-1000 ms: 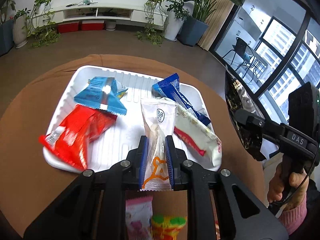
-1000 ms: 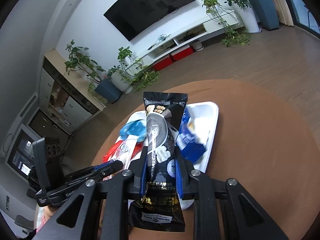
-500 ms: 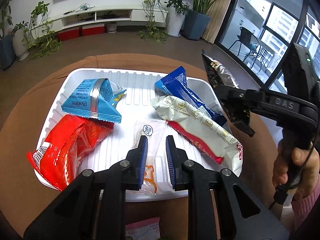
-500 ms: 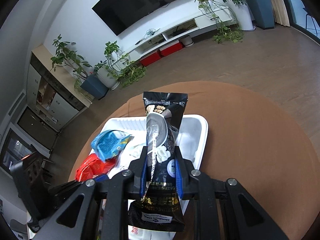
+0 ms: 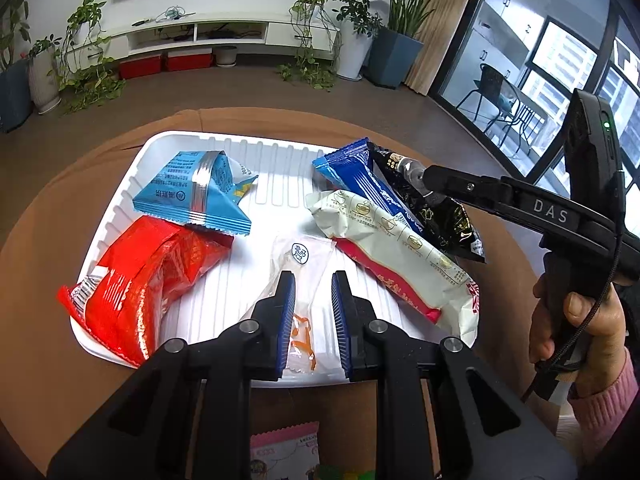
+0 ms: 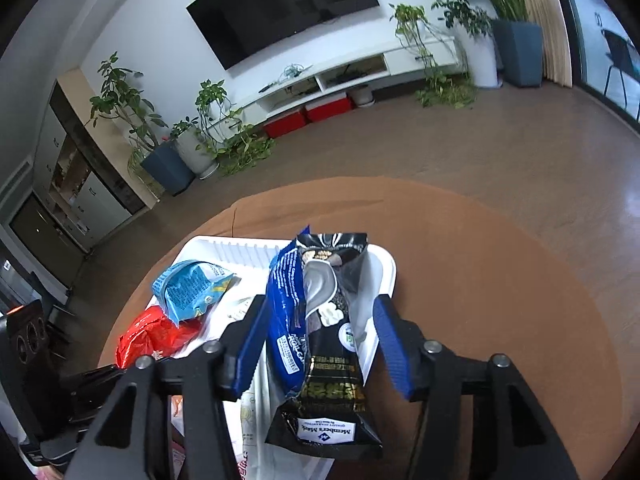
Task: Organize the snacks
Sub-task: 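Place both packets into the white tray and open both grippers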
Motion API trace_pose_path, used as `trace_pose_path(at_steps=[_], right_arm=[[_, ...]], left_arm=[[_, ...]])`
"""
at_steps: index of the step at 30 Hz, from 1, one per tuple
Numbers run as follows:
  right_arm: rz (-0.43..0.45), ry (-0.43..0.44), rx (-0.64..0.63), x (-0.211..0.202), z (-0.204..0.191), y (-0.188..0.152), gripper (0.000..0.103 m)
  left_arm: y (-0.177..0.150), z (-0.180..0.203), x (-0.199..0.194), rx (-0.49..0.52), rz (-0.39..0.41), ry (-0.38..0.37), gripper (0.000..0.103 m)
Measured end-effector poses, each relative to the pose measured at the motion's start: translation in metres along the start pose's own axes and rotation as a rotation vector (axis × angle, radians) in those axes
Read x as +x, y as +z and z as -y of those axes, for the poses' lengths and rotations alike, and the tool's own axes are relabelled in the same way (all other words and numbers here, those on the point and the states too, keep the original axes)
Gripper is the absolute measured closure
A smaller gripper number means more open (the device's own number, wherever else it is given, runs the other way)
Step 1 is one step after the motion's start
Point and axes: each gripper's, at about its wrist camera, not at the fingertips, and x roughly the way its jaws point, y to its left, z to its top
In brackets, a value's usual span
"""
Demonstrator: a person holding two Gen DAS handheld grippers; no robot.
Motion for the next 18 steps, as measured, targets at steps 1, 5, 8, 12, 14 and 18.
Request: trace_pose_path(at_steps=[1, 5, 8, 12, 14, 18], right_arm=[[0.005, 0.003, -0.003, -0.002, 0.0, 0.0, 0.046], [0.015, 0.012, 0.0, -0.009, -0.001, 0.001, 0.046], [0.031, 0.009, -0.012, -0.021, -0.007, -0.003, 0.046], [0.057, 0.018, -0.038, -0.045, -0.021, -0.01, 0.045], [0.075, 0.025, -0.048, -0.06, -0.029, -0.017, 0.043], [0.098, 0.045, -0.071, -0.088, -0.045, -0.039, 0.041]], left_arm=[[-0.001, -0.001, -0.002, -0.005, 0.001, 0.001, 0.085], [-0.005, -0.002, -0.011, -0.015, 0.005, 0.001, 0.085], [-0.01, -0.004, -0.022, -0.025, 0.013, 0.001, 0.085], [-0.021, -0.007, -0.042, -0.033, 0.026, 0.005, 0.085], [-0.028, -0.009, -0.054, -0.036, 0.03, 0.01, 0.085], [-0.048, -0.015, -0.077, -0.042, 0.031, 0.02, 0.08]])
